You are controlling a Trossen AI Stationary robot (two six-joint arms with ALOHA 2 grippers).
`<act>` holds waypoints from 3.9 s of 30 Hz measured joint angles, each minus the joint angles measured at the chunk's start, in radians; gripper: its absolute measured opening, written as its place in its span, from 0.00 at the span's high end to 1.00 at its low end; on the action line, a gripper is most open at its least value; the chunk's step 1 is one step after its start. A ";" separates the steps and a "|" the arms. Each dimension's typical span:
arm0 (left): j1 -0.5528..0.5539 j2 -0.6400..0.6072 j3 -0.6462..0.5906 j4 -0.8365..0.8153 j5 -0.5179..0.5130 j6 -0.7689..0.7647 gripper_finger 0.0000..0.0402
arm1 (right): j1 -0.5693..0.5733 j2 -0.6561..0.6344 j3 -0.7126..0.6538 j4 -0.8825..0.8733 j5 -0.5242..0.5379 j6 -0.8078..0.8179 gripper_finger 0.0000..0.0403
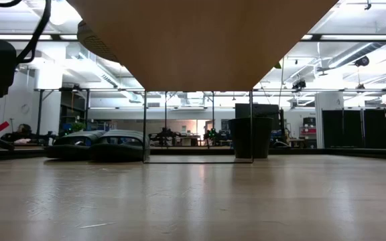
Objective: Pick and place slides into the shelf
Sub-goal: Put the gray slipper on the shelf
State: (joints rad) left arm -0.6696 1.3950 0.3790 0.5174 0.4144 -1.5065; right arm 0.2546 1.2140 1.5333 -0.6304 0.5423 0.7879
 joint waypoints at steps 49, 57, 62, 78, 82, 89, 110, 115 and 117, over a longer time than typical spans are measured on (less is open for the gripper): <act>-0.001 -0.125 -0.002 -0.089 0.063 -0.062 1.00 | 0.000 0.000 0.000 -0.022 0.002 -0.022 0.68; 0.001 -0.276 -0.001 -0.246 0.043 -0.062 1.00 | -0.002 0.000 0.000 -0.034 0.009 -0.022 0.68; 0.003 -0.351 0.038 -0.361 0.016 -0.050 1.00 | -0.016 -0.001 -0.006 -0.060 0.008 0.031 0.68; 0.061 -0.397 0.406 -0.978 -0.005 0.245 1.00 | -0.043 -0.001 -0.010 -0.067 -0.012 0.077 0.68; 0.075 -0.392 0.507 -1.085 -0.026 0.317 1.00 | -0.056 -0.001 -0.010 -0.067 -0.041 0.080 0.68; 0.119 -0.341 0.677 -1.230 -0.075 0.462 1.00 | -0.081 0.000 -0.019 -0.070 -0.056 0.134 0.68; 0.228 0.048 1.367 -1.917 -0.080 1.040 1.00 | -0.153 0.136 -0.068 0.011 -0.368 0.226 0.68; 0.231 0.118 1.482 -2.049 -0.101 1.146 1.00 | -0.158 0.161 -0.068 0.018 -0.393 0.226 0.68; 0.231 0.144 1.514 -2.090 -0.108 1.201 1.00 | -0.161 0.161 -0.068 0.017 -0.393 0.226 0.68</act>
State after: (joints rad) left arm -0.4381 1.5393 1.8933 -1.5726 0.3063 -0.3052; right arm 0.0938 1.3750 1.4651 -0.6129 0.1496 1.0139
